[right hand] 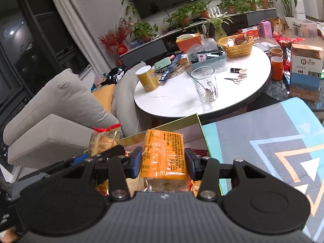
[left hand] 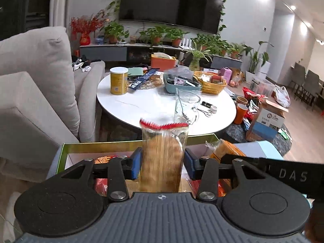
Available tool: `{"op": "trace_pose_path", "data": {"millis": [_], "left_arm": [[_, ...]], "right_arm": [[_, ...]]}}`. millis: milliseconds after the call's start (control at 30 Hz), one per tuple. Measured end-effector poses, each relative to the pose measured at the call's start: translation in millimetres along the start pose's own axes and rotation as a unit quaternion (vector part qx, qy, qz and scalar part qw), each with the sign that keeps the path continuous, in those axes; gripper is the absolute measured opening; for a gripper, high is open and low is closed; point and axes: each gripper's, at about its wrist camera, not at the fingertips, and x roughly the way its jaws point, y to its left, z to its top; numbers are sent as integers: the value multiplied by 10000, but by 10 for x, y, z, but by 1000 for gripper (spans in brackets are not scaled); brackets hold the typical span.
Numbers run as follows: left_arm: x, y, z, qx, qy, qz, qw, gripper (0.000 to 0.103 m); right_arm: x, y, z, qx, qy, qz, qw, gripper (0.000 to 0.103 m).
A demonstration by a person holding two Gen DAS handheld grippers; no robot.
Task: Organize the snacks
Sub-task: 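Carry both held bags over the green box with both grippers, then lower both bags into the green box and open both grippers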
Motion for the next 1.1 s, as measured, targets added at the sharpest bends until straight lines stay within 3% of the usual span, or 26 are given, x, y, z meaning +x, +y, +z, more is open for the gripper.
{"op": "trace_pose_path", "data": {"millis": [67, 133, 600, 1100], "left_arm": [[30, 22, 1, -25, 55, 74, 10000, 53], [33, 39, -9, -19, 57, 83, 9999, 54], [-207, -3, -48, 143, 6, 123, 9998, 54], [-725, -23, -173, 131, -102, 186, 9997, 54]], "right_arm": [[39, -41, 1, 97, 70, 33, 9999, 48], [53, -61, -4, 137, 128, 100, 9998, 48], [-115, -31, -76, -20, 176, 45, 9998, 48], [-507, 61, -216, -200, 115, 125, 9997, 48]]}}
